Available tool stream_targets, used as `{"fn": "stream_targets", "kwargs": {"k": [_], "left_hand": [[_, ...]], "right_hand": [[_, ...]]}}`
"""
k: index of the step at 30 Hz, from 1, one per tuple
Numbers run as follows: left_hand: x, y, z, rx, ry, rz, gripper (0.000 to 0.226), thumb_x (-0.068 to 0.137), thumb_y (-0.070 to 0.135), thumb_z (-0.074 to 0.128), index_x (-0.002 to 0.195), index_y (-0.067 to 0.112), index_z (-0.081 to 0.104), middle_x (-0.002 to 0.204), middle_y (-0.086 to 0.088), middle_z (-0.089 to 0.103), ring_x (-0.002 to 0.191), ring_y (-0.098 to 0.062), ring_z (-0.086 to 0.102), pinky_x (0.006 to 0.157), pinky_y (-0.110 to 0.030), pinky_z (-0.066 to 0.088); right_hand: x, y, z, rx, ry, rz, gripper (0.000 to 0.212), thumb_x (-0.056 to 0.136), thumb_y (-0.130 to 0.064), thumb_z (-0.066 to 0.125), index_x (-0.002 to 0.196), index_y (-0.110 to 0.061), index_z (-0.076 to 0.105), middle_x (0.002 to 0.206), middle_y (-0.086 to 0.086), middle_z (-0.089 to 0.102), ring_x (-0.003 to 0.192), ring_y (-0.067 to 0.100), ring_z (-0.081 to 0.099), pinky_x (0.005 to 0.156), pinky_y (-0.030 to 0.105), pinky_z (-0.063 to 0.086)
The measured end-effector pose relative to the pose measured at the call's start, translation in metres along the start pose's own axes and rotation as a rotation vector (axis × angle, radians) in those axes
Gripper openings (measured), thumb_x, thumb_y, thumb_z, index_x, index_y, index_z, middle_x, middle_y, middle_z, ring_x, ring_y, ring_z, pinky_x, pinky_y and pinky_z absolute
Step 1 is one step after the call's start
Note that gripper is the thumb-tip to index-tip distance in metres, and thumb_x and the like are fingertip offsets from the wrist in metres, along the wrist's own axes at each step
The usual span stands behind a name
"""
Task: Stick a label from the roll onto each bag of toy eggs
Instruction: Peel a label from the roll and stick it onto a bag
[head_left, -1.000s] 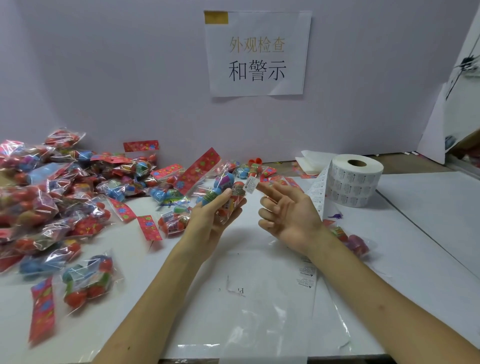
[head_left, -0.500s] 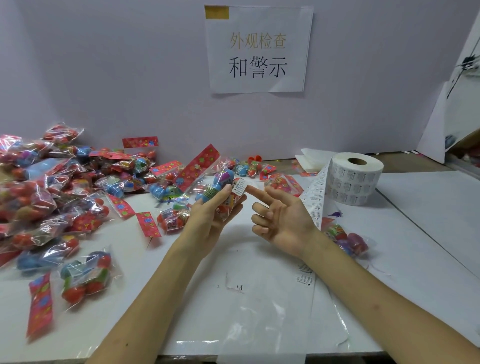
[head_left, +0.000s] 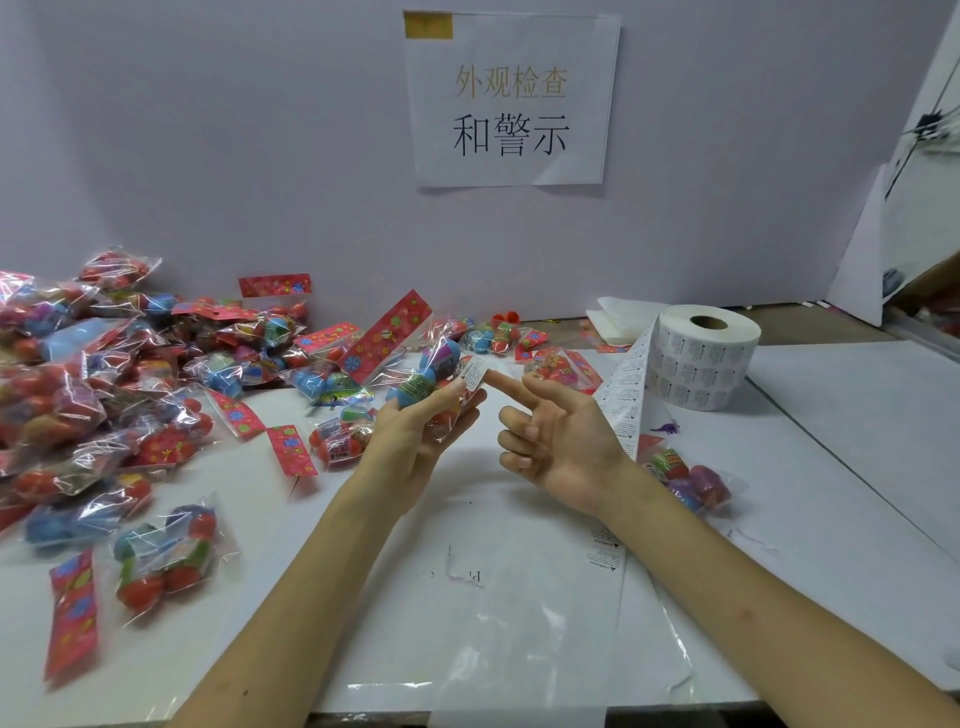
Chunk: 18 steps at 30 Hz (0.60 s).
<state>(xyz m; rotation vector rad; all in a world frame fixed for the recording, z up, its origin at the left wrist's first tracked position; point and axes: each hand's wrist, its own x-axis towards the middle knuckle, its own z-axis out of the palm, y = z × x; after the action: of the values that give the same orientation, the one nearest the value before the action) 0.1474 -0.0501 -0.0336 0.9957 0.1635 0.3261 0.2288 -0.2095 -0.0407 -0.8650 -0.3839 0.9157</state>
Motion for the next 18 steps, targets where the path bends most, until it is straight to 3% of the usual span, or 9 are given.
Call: {"fn": "stream_targets", "kwargs": {"k": [4,8,12,15,18], "left_hand": [[-0.001,0.002,0.001,-0.008,0.043,0.005,0.063,0.075,0.016,0.076,0.134,0.001,0.059,0.119,-0.015,0.075,0.108,-0.028,0.074,0.083,-0.030,0.062],[0.001,0.001,-0.001,-0.007,0.090,0.005,0.049,0.090,0.008,0.070,0.137,-0.001,0.058,0.119,-0.017,0.075,0.105,-0.027,0.075,0.083,-0.030,0.063],[0.003,0.001,-0.003,0.002,0.126,0.006,0.046,0.092,0.007,0.069,0.136,0.000,0.058,0.116,-0.016,0.076,0.102,-0.026,0.076,0.084,-0.030,0.063],[0.003,0.000,-0.004,0.012,0.143,0.012,0.043,0.092,0.007,0.069,0.134,-0.001,0.060,0.117,-0.018,0.075,0.102,-0.027,0.076,0.083,-0.030,0.063],[0.004,-0.001,-0.006,0.013,0.165,0.023,0.035,0.093,0.006,0.068,0.127,0.001,0.064,0.114,-0.017,0.076,0.101,-0.027,0.076,0.078,-0.028,0.063]], "right_hand": [[-0.001,0.000,0.002,-0.153,-0.028,-0.044,0.045,0.090,-0.035,0.057,0.133,-0.024,0.068,0.060,-0.001,0.033,0.053,0.013,0.024,0.051,0.025,0.028],[-0.001,0.000,0.004,-0.334,-0.050,-0.087,0.044,0.091,-0.036,0.056,0.133,-0.032,0.066,0.062,-0.001,0.036,0.056,0.012,0.027,0.053,0.024,0.031],[-0.002,0.002,0.009,-0.541,-0.016,-0.179,0.043,0.088,-0.034,0.057,0.130,-0.041,0.066,0.063,-0.001,0.042,0.054,0.010,0.030,0.055,0.025,0.033],[-0.002,0.007,0.011,-0.755,0.044,-0.324,0.050,0.087,-0.026,0.063,0.135,-0.042,0.061,0.059,0.000,0.043,0.055,0.009,0.036,0.054,0.022,0.033],[-0.002,0.016,0.008,-1.185,0.170,-0.492,0.067,0.090,-0.022,0.066,0.147,-0.049,0.044,0.063,-0.003,0.052,0.058,0.007,0.044,0.062,0.024,0.043]]}}
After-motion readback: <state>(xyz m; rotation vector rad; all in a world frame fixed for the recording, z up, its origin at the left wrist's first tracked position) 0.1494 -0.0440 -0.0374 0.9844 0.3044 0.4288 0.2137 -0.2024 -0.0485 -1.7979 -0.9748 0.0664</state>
